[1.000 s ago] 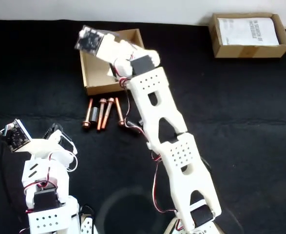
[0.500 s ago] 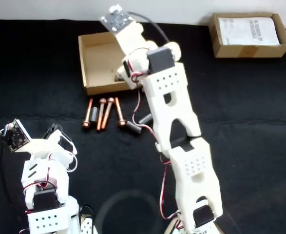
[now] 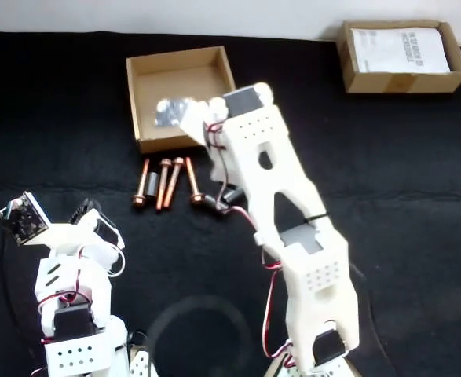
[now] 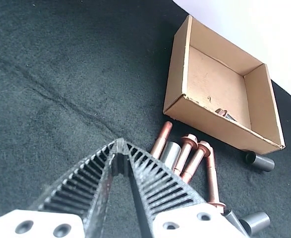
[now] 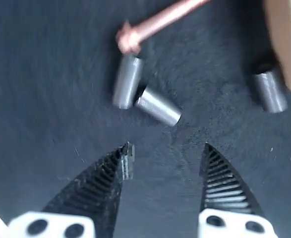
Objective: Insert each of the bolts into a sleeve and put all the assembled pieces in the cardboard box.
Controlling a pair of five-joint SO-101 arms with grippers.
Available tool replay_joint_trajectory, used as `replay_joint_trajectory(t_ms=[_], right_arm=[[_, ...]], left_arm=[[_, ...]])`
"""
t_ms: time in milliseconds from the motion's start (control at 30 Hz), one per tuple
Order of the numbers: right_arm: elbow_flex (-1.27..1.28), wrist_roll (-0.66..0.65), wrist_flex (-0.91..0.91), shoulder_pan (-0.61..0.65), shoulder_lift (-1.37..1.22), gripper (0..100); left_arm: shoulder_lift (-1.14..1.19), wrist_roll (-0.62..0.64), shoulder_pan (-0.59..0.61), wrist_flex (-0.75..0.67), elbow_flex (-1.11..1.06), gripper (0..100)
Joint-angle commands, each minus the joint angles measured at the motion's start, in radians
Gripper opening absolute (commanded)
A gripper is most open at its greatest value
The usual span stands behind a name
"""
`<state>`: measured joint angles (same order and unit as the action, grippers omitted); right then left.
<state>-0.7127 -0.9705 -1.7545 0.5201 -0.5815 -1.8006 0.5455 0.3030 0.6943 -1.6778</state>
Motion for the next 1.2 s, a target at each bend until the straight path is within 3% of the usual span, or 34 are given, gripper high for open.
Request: replay_joint_trajectory(t_ms=[0, 400, 600, 1167], right_arm=[[0.016, -0.196, -0.007, -0.039, 0.079, 20.2], [0.24, -0.341, -0.004, 0.031, 0.076, 20.2], [0.303, -0.354, 0.136, 0.035, 0.074, 20.2], [-0.01, -0.35, 0.068, 0.036, -0.188, 20.2]], left_arm=[[-0.013, 0.0, -0.015, 0.003, -0.018, 3], [-0.013, -0.002, -0.01, 0.002, -0.018, 3], [-0.013, -0.002, -0.01, 0.002, -0.018, 3], [-0.013, -0.002, -0.01, 0.003, -0.018, 3]])
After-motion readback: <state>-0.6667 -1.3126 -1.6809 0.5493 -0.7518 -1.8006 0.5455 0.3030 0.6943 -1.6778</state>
